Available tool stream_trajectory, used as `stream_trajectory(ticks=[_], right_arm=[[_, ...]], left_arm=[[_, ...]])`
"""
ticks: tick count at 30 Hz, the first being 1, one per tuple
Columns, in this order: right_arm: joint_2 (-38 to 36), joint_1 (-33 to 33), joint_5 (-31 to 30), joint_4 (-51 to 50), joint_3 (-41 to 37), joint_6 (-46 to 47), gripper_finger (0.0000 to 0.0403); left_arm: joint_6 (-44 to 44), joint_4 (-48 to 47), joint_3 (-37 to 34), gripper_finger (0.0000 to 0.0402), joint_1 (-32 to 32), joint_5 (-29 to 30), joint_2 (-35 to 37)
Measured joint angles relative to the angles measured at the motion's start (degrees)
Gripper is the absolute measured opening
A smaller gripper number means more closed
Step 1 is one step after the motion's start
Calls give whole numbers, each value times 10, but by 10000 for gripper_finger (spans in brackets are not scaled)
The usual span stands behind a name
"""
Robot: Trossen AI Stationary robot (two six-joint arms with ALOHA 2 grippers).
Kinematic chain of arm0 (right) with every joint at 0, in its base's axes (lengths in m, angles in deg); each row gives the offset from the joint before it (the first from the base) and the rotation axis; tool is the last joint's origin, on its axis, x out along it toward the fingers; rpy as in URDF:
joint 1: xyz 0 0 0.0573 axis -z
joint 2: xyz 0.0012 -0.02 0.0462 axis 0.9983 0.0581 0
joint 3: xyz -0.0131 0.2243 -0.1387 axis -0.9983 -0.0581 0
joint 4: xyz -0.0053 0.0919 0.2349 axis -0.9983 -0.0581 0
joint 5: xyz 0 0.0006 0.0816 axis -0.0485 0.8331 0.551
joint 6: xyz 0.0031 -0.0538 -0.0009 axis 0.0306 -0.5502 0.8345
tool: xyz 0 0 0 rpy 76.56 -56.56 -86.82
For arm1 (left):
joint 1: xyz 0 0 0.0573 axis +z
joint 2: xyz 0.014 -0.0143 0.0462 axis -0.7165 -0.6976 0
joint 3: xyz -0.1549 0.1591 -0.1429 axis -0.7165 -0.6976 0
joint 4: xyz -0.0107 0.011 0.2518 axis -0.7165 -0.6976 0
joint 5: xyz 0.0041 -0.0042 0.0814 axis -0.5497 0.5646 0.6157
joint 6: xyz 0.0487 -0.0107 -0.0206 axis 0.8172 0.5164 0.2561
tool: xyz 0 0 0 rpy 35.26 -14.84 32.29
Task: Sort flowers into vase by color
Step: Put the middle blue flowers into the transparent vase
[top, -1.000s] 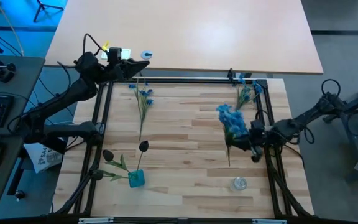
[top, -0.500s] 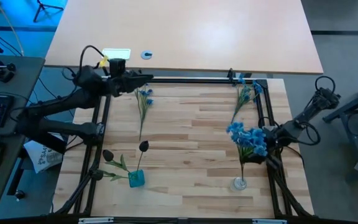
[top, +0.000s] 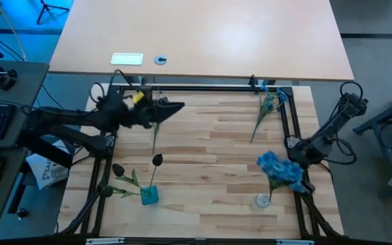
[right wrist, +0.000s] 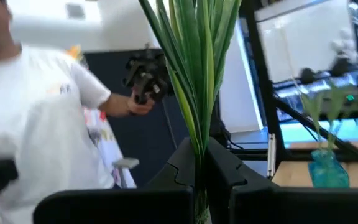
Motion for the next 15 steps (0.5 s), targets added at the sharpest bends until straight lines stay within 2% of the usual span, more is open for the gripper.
stream_trajectory(ticks=[3, 7, 12, 15], right_arm=[[0, -11, 14, -6, 0, -58, 0], [0, -24, 39, -17, 0, -92, 0], [0, -41, 44, -61, 0, -95, 0], [0, -45, 31, -73, 0, -111, 0]], left_arm=[[13, 33, 0, 168, -32, 73, -27], [31, 101, 0, 168, -56, 137, -67], [28, 159, 0, 168, -72, 168, -106], [20, 162, 0, 168, -75, 174, -117]])
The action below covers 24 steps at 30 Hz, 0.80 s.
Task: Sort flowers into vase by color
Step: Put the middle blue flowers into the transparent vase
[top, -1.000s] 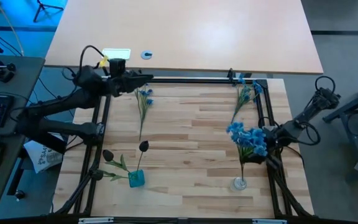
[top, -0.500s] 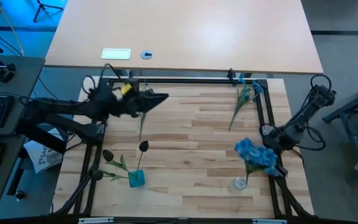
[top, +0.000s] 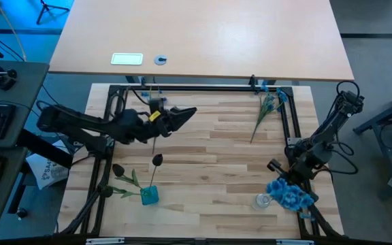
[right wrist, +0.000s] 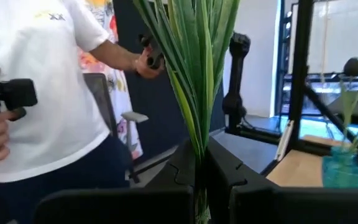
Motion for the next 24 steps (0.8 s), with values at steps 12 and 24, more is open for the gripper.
stream_trajectory(ticks=[12, 24], right_arm=[[0, 1, -22, -2, 0, -26, 0], [33, 1, -22, 44, 0, -22, 0]], left_arm=[[2, 0, 0, 168, -3, 37, -4], [-7, -2, 0, 168, -3, 48, -4]])
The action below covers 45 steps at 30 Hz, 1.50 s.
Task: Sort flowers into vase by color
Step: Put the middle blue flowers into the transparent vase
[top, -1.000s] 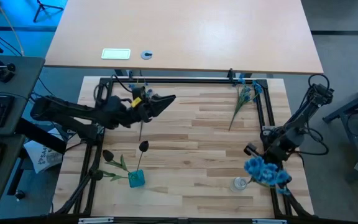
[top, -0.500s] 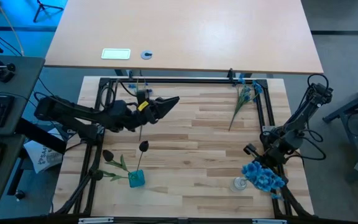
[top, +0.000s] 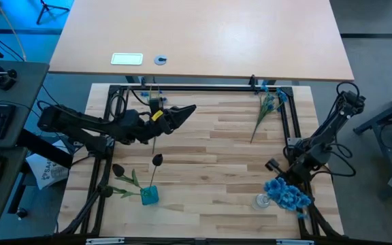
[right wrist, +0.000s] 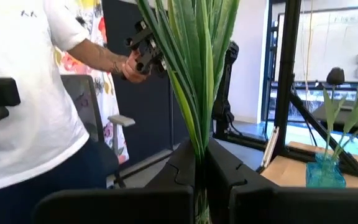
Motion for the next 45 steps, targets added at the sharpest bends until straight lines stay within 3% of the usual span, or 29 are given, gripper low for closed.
stream_trajectory(ticks=[6, 34, 45], right_arm=[[31, -1, 0, -5, 0, 14, 0], [30, 1, -1, -99, 0, 61, 24], [30, 1, -86, -98, 0, 0, 25]], left_arm=[[0, -2, 0, 168, 0, 1, 0], [3, -3, 0, 168, 1, 1, 1], [1, -3, 0, 168, 1, -1, 1]])
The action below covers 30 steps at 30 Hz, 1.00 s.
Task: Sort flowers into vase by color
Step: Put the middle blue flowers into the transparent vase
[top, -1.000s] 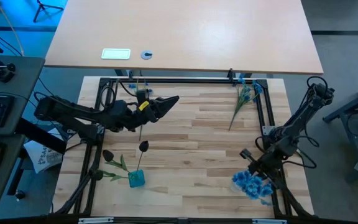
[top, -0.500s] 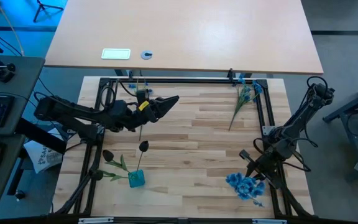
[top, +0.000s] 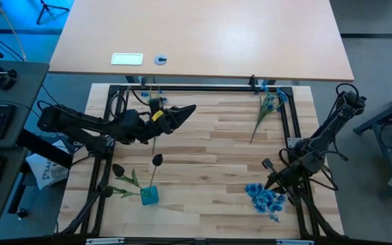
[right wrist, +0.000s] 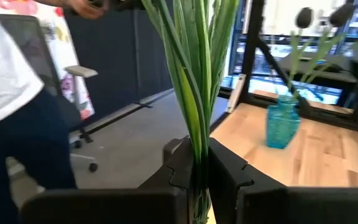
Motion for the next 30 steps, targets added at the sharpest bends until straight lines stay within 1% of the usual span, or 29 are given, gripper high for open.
stream_trajectory(ticks=[12, 16, 19, 23, 27, 30], right_arm=[[0, 0, -2, 8, 0, 4, 26], [0, 0, -32, 8, 0, 58, 33], [0, 0, -38, 5, 0, 88, 57], [-2, 0, -42, -25, 15, 113, 111], [-12, -1, -35, -117, 47, 124, 168], [-23, -1, -31, -206, 80, 148, 202]], left_arm=[[-3, 0, 0, 168, 0, 0, 0], [-3, 0, 0, 168, 0, 0, 0], [-8, 0, 0, 168, 0, 0, 0], [-8, 0, 0, 168, 0, 0, 0], [-16, 1, 0, 168, 0, -1, 0], [-18, 0, 0, 168, 0, -10, 0]])
